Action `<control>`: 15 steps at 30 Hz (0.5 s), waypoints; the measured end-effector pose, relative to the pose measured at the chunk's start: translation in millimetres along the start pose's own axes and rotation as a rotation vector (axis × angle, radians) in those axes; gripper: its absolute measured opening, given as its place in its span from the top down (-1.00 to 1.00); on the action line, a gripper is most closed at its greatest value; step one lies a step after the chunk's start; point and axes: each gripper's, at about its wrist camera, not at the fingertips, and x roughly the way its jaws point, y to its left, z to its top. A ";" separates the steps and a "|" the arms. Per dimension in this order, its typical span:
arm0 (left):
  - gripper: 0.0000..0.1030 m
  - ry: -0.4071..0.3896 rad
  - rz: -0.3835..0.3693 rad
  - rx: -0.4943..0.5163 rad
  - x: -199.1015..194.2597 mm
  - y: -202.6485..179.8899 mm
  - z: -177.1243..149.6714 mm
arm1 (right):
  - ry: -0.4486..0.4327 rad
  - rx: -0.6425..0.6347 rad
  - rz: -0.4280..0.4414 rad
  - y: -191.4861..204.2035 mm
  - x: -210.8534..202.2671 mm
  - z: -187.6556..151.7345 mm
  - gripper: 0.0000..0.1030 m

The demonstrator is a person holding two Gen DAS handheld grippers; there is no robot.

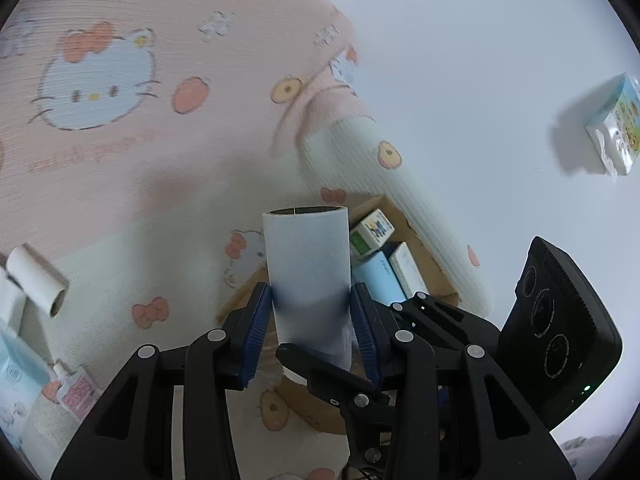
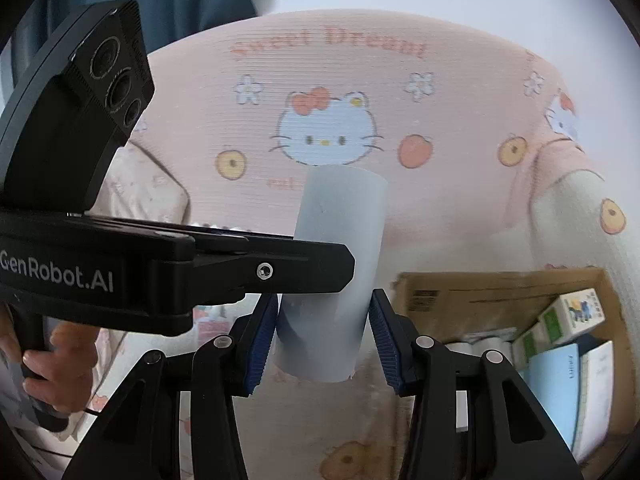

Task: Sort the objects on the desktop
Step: 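Carry the held tube over the cardboard box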

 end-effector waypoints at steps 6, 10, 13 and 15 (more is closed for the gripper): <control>0.15 0.069 -0.038 -0.004 28.2 -23.6 25.3 | 0.002 0.008 -0.018 -33.8 -13.0 7.1 0.13; 0.15 0.085 -0.053 0.025 41.5 -44.4 34.6 | -0.006 0.003 -0.041 -53.9 -20.1 11.5 0.13; 0.14 0.098 -0.062 0.029 54.7 -56.9 38.7 | -0.013 -0.009 -0.082 -67.4 -24.0 12.6 0.13; 0.13 0.106 -0.071 0.022 65.0 -61.3 40.6 | -0.009 0.001 -0.089 -76.9 -24.0 11.5 0.13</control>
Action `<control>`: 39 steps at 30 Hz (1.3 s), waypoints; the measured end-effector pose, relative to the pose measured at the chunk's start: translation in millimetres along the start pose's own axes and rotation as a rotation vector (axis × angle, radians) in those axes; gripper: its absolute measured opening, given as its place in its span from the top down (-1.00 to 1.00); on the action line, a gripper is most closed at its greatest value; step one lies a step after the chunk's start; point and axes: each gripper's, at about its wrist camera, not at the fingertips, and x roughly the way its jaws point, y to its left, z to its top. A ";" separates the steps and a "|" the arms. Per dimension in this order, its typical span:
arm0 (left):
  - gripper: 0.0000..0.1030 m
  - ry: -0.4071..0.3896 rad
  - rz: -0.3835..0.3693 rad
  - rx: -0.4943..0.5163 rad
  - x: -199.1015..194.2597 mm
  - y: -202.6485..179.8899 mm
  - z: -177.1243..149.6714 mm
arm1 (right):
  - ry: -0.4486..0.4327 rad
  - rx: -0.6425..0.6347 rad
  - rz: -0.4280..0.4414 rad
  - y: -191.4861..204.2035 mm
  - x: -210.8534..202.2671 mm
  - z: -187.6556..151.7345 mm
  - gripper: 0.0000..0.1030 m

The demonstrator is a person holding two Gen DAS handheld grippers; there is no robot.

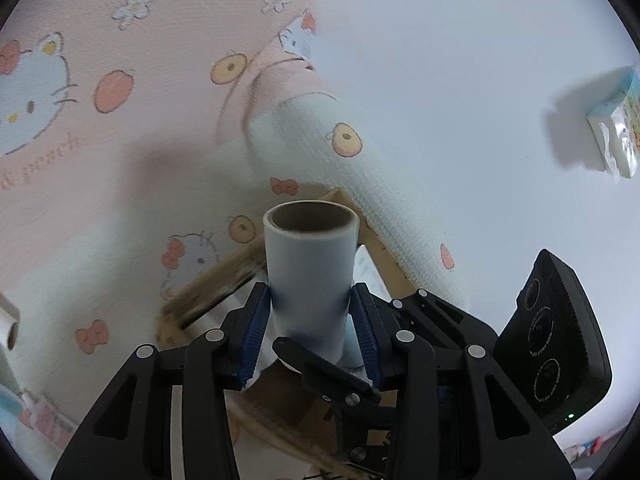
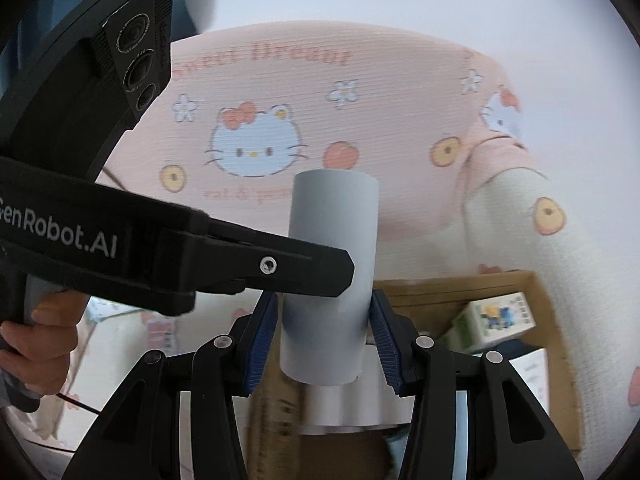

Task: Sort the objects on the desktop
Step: 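Carry the held tube over the cardboard box, then lower the tube into the box beside the standing tubes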

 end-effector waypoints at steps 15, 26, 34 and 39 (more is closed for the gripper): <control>0.04 0.191 0.012 -0.101 77.4 8.5 -11.4 | 0.142 0.108 0.109 -53.5 20.1 -39.1 0.21; 0.06 0.299 0.049 -0.208 112.3 16.7 -9.9 | 0.240 0.134 0.169 -71.9 41.3 -54.3 0.21; 0.06 0.357 0.093 -0.238 134.6 21.5 -10.6 | 0.316 0.107 0.174 -77.5 59.0 -60.1 0.21; 0.06 0.379 0.097 -0.266 139.5 25.2 -12.7 | 0.345 0.092 0.182 -82.1 62.7 -61.6 0.21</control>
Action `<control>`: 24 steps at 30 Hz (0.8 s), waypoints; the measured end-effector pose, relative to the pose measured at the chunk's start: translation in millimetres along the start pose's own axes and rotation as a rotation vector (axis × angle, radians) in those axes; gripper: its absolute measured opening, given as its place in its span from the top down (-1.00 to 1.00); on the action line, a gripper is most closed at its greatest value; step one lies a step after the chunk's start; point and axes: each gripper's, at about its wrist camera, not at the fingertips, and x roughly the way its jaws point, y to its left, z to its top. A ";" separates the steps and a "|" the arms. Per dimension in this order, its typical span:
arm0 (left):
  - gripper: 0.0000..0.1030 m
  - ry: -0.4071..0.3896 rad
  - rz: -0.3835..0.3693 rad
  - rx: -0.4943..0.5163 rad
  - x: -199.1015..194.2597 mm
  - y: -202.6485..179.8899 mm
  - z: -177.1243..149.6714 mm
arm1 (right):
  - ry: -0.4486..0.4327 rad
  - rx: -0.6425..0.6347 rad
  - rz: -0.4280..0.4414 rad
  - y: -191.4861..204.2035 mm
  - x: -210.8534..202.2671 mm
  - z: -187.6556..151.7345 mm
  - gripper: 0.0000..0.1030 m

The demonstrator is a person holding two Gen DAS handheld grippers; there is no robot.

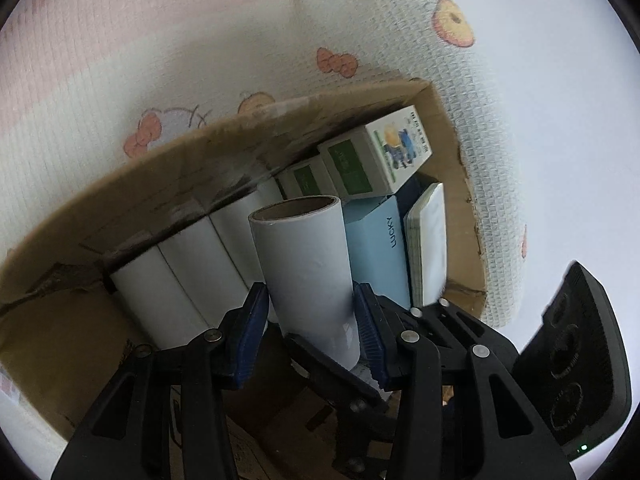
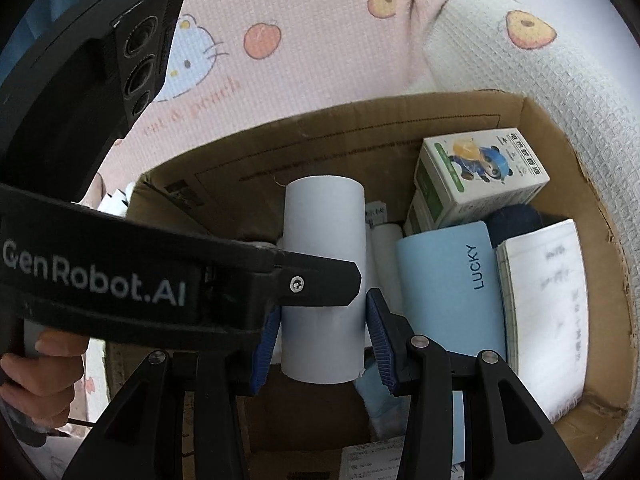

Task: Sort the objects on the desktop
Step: 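Lower the tube into the box beside the standing tubes, then open both grippers and release the tube in the box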

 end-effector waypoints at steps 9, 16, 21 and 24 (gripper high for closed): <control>0.06 0.014 0.067 -0.038 10.1 2.4 4.0 | -0.009 -0.033 -0.069 -16.5 -27.9 -11.1 0.20; 0.06 -0.005 0.148 -0.112 21.6 5.6 2.7 | -0.039 -0.064 -0.149 -18.8 -48.3 -19.0 0.20; 0.06 -0.056 0.174 -0.187 16.0 12.1 3.7 | -0.052 -0.147 -0.207 -8.1 -53.2 -24.0 0.20; 0.05 -0.034 0.192 -0.209 19.6 14.6 3.1 | -0.043 -0.203 -0.226 -0.7 -49.3 -25.5 0.20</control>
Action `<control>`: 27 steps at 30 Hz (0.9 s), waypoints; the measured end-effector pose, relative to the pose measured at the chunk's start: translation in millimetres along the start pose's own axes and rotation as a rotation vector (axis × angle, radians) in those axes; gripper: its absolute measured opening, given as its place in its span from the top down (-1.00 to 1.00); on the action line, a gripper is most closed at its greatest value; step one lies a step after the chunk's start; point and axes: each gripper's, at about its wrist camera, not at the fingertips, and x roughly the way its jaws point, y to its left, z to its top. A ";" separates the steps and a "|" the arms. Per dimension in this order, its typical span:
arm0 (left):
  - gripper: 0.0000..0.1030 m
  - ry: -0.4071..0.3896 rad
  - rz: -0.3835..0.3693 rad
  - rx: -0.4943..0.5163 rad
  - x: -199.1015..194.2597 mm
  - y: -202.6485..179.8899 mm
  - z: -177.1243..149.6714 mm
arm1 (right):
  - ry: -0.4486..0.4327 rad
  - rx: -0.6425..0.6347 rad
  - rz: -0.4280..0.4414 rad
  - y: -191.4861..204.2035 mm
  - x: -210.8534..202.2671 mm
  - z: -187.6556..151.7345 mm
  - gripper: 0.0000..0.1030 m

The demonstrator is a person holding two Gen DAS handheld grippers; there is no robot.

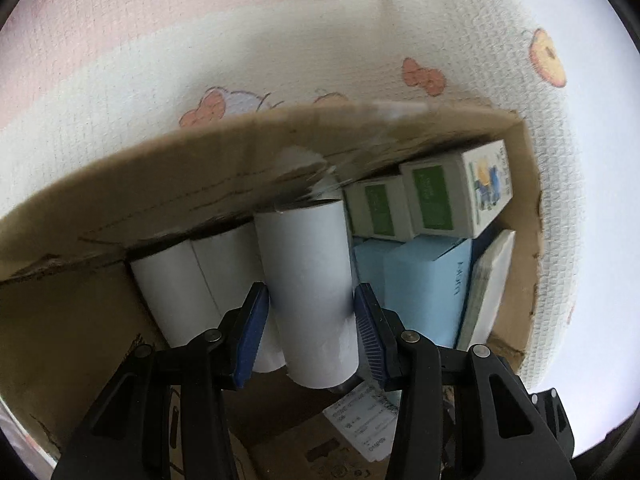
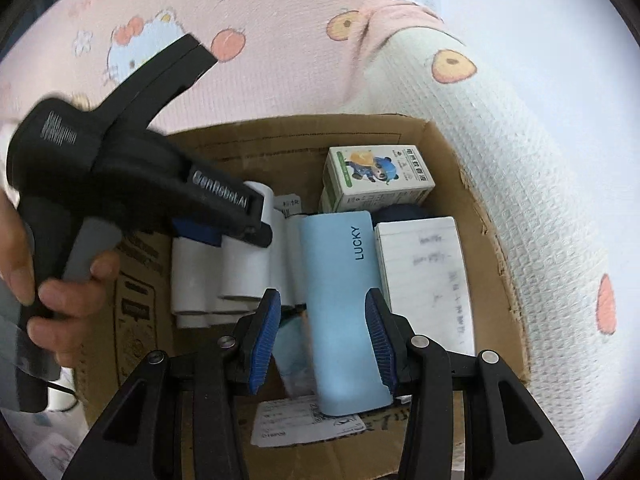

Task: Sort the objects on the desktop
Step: 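Open both grippers and release the tube in the box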

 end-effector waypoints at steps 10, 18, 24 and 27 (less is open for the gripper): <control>-0.18 -0.041 -0.080 -0.117 -10.0 4.1 -6.8 | 0.008 -0.055 0.014 -0.5 22.2 10.8 0.20; -0.21 -0.096 -0.107 -0.060 -45.7 1.3 -14.7 | 0.019 -0.048 0.098 2.7 33.2 15.5 0.20; 0.49 -0.154 -0.115 -0.027 -61.8 12.4 -12.3 | 0.021 -0.098 0.163 17.3 41.6 25.2 0.20; 0.73 -0.199 -0.101 0.005 -67.9 17.6 -11.5 | 0.036 -0.101 0.199 20.9 50.2 32.9 0.20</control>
